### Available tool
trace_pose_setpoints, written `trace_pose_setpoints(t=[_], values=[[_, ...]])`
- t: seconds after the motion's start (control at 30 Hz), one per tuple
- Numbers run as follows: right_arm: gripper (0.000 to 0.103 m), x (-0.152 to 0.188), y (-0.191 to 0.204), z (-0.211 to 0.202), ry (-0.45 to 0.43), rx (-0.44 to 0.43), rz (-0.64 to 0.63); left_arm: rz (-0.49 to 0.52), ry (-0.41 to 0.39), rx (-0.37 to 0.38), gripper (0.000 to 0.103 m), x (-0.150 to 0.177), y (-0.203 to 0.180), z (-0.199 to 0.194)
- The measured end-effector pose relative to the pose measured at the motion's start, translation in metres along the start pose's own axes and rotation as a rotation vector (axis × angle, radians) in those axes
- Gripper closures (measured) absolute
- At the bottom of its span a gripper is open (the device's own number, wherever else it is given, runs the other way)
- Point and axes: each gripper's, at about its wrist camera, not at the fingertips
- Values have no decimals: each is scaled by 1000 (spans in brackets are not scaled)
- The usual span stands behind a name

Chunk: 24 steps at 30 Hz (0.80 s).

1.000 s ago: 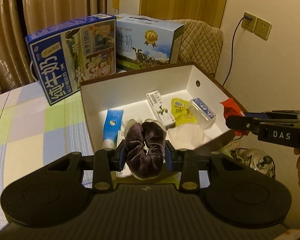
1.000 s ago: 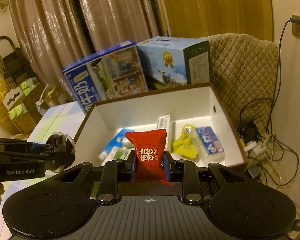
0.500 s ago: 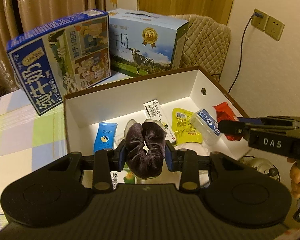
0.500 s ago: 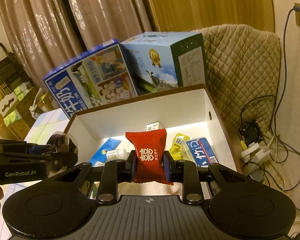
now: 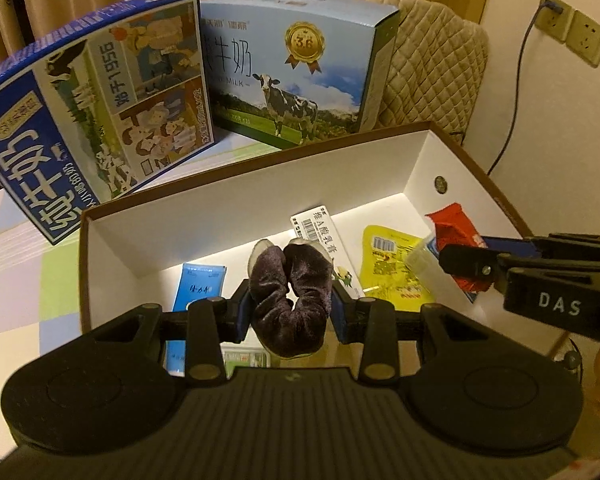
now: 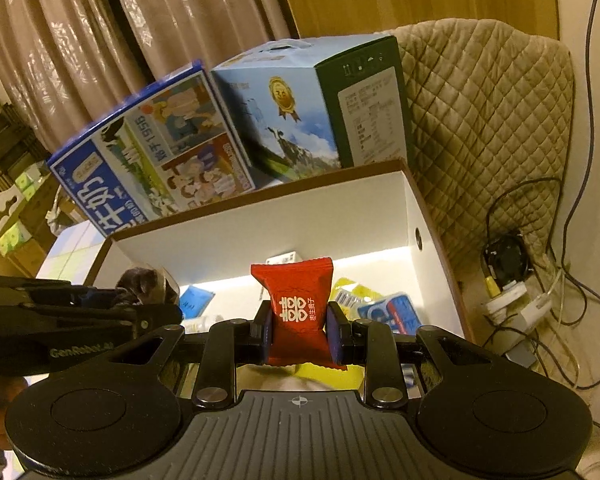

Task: Organize objects
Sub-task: 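Lower both items into the box and open both tools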

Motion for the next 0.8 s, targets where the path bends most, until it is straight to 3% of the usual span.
trace_pose_setpoints(t=[0.37, 0.47, 0.53, 0.6, 0.8], values=[[79, -19, -7, 23, 8, -4, 6, 4, 29, -9, 67, -14, 5, 36], [79, -22, -8, 28, 12, -7, 11, 14, 26, -12, 58, -16, 6, 40], [78, -24, -10, 31, 15, -13, 21, 17, 20, -19, 41, -17, 7, 41], [78, -25, -11, 34, 20, -20, 32, 15, 13, -25, 32, -17, 9, 42], [78, -27, -11, 40, 22, -14, 33, -8, 25, -31, 28, -14, 21, 45]])
Point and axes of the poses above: each gripper's, at about its wrist camera, not at the fingertips, and z roughly the way its jaws point, y to its left, x to its underside, and after that the axes turned 15 degrees about z, right-handed
